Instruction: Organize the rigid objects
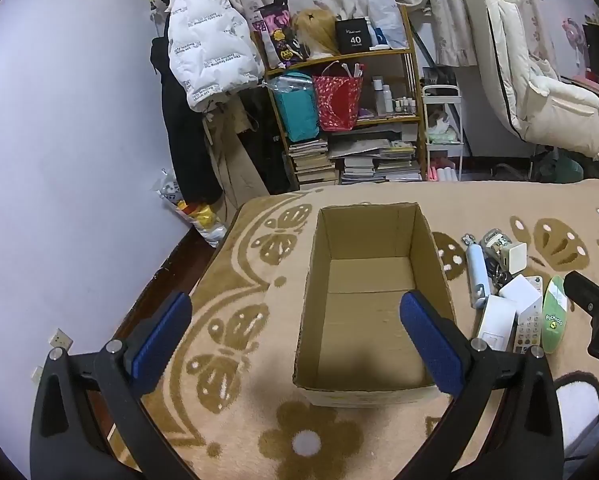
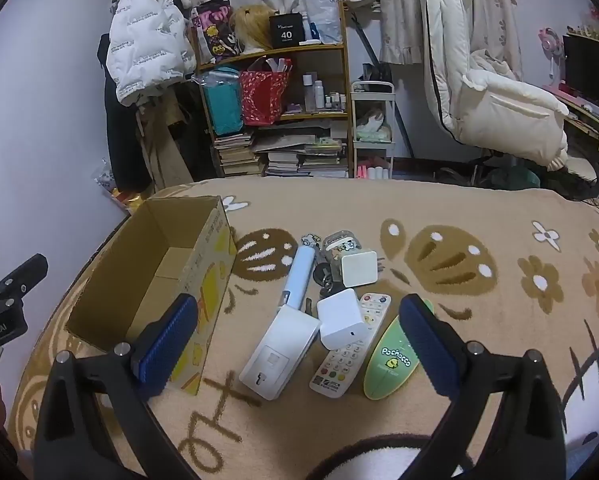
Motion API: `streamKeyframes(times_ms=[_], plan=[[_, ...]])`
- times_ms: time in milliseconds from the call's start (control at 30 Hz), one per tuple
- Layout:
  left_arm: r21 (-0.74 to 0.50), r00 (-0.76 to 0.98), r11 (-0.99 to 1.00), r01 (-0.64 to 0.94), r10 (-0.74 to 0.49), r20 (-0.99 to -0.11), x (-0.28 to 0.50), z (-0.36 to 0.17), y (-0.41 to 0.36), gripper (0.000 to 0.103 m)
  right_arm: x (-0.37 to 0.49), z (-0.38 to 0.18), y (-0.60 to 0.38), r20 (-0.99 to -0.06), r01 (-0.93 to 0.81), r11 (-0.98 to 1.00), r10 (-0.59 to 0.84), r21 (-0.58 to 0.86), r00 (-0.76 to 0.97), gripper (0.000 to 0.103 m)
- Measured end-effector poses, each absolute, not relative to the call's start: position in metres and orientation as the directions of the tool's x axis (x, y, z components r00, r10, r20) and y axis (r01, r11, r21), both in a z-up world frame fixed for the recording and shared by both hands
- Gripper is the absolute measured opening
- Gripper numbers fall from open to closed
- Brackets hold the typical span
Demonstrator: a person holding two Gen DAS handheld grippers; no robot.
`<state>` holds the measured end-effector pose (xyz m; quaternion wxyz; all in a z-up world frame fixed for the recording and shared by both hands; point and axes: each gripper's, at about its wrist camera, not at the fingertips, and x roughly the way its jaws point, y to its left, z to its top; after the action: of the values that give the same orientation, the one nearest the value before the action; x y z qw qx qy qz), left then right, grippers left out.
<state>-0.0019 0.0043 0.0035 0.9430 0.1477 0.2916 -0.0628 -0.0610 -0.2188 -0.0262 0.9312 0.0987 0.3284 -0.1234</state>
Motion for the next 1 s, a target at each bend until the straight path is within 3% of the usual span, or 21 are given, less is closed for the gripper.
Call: streamKeyframes(times_ms=[1000], plan=[[0.256, 0.827, 0.944, 0.207, -0.029, -0.561, -0.0025, 0.0068, 0.0047, 0.103, -0.0613, -0.0284, -0.226, -0.638, 0.301, 0.948, -0.17, 0.101, 0.751, 0.103]])
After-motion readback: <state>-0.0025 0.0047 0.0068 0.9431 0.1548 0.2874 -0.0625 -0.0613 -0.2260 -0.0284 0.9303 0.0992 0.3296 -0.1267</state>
